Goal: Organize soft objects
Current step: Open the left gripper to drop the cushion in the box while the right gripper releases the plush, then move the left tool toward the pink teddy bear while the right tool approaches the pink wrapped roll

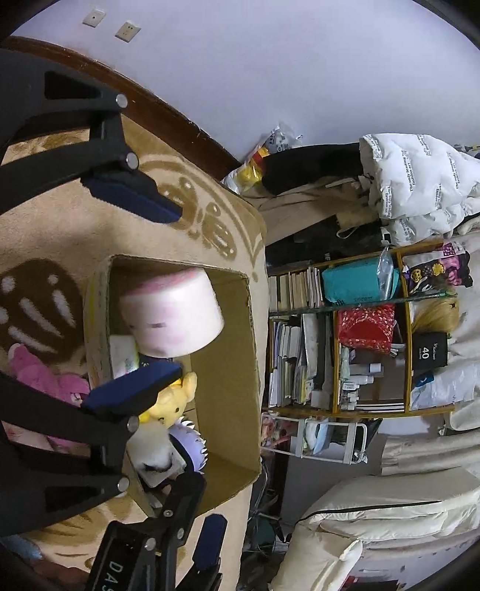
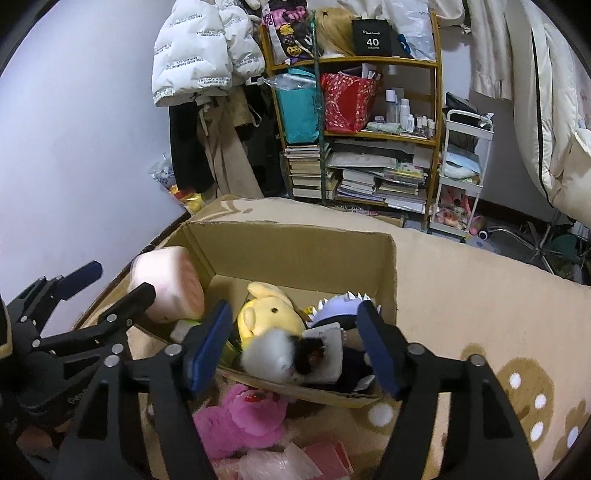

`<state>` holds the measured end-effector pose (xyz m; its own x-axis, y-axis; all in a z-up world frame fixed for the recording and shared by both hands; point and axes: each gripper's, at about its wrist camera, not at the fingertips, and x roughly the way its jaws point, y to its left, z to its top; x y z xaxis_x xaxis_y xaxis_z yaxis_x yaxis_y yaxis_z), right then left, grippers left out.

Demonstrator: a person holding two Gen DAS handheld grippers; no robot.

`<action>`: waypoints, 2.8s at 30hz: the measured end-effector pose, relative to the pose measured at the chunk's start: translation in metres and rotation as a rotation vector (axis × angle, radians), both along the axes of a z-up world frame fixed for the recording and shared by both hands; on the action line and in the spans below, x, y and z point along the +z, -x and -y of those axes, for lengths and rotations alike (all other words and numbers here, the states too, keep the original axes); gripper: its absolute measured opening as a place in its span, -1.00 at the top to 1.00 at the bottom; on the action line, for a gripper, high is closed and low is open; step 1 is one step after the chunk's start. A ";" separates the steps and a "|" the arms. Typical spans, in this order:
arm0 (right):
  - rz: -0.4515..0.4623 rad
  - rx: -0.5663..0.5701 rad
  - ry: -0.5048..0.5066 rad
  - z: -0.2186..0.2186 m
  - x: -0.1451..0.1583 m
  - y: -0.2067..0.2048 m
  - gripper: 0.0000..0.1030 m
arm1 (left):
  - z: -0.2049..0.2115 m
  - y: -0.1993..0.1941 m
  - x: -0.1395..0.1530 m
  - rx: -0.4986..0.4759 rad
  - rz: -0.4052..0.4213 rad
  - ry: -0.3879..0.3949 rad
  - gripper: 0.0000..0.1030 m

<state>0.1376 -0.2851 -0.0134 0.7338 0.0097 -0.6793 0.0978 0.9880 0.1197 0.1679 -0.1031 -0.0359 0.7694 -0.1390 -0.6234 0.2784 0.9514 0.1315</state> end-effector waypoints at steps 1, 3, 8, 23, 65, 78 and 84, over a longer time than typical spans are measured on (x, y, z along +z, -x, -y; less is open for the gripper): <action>0.001 0.001 0.000 0.000 0.001 0.001 -0.63 | -0.001 0.001 0.001 0.001 -0.002 -0.005 -0.58; 0.006 0.001 0.001 -0.001 0.005 0.006 -0.83 | -0.004 0.004 0.003 0.003 -0.004 -0.018 -0.71; 0.020 0.003 0.012 -0.002 0.016 0.021 -0.99 | -0.012 0.015 0.012 0.006 -0.007 -0.042 -0.91; 0.022 -0.004 0.014 -0.013 0.034 0.073 -1.00 | -0.040 0.061 0.029 0.019 -0.058 -0.044 -0.96; -0.238 -0.065 -0.117 -0.011 -0.062 0.094 -1.00 | -0.019 0.086 -0.041 -0.089 -0.237 -0.123 -0.96; -0.352 -0.147 -0.205 0.013 -0.105 0.074 -0.79 | -0.007 0.064 -0.070 -0.108 -0.320 -0.122 -0.96; -0.372 -0.180 -0.249 0.021 -0.117 0.070 -0.77 | -0.004 0.052 -0.084 -0.098 -0.353 -0.115 -0.96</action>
<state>0.0672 -0.3064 -0.1306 0.4462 0.1004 -0.8893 0.3454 0.8974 0.2746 0.1163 -0.0993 -0.1198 0.4907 -0.1148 -0.8637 0.4148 0.9025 0.1157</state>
